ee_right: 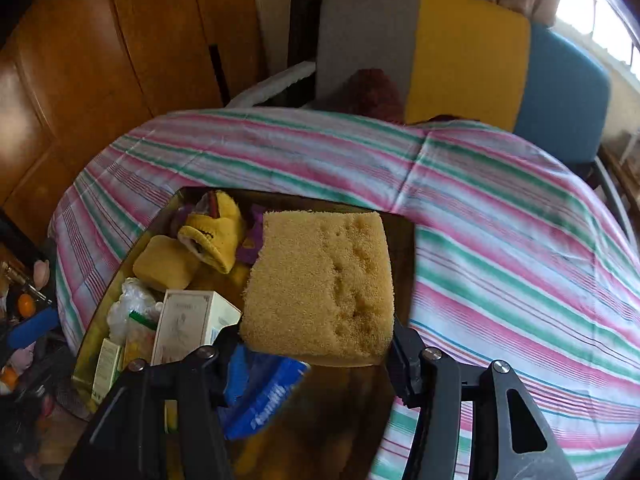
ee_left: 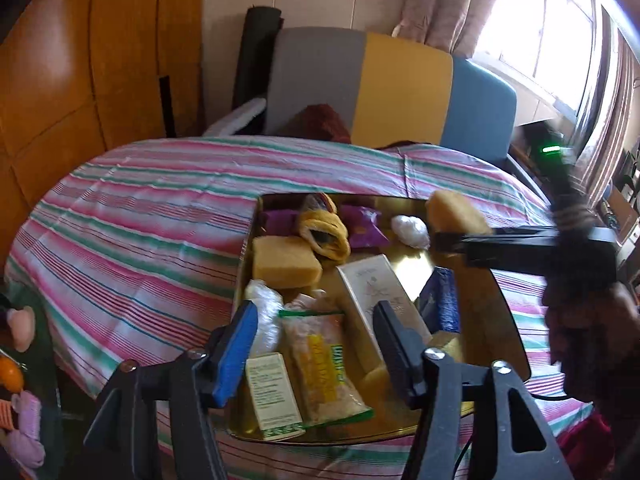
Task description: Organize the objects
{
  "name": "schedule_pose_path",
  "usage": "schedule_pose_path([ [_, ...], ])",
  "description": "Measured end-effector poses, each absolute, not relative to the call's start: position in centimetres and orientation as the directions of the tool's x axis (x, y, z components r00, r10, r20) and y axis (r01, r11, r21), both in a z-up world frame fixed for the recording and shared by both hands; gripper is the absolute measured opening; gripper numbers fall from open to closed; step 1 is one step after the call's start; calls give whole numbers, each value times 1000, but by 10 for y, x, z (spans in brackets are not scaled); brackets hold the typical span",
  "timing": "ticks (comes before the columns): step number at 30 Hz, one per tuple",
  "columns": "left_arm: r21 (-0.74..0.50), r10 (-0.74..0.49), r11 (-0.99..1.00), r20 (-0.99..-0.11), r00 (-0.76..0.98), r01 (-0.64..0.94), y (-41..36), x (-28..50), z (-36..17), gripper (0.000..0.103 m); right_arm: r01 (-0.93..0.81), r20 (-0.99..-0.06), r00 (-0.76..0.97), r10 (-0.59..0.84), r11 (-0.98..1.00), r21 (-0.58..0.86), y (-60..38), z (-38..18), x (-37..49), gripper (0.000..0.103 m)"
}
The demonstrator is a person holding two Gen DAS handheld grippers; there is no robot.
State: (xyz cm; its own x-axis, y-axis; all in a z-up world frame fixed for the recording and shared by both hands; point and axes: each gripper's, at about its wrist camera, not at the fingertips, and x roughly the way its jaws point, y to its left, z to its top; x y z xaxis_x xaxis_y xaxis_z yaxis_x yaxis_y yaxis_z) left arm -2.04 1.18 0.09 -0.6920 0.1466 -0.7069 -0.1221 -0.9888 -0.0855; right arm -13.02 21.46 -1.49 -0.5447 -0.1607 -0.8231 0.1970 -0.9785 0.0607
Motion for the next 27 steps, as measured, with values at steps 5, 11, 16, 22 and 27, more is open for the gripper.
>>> schedule_pose_path([
  [5,-64,117,-993,-699,-706,-101,7,-18,1,62,173,-878,-465,-116,-984,38,203,-53,-162,58],
  [11,-65,102,-995,-707,-700,-79,1,-19,-5,62,183,-899,-423,-111,-983,35,199,-71,-162,60],
  [16,-53,90,-996,-702,-707,-74,3,-18,-4,62,164,-886,-447,-125,-985,57,207,-66,-153,69],
  [22,-49,88,-996,-694,-714,-75,8,-14,1,69,133,-840,-527,-130,-989,69,213,-43,-133,83],
  [27,-39,55,-998,-694,-718,-39,10,-10,3,73,98,-795,-598,-107,-993,60,217,-22,-110,88],
])
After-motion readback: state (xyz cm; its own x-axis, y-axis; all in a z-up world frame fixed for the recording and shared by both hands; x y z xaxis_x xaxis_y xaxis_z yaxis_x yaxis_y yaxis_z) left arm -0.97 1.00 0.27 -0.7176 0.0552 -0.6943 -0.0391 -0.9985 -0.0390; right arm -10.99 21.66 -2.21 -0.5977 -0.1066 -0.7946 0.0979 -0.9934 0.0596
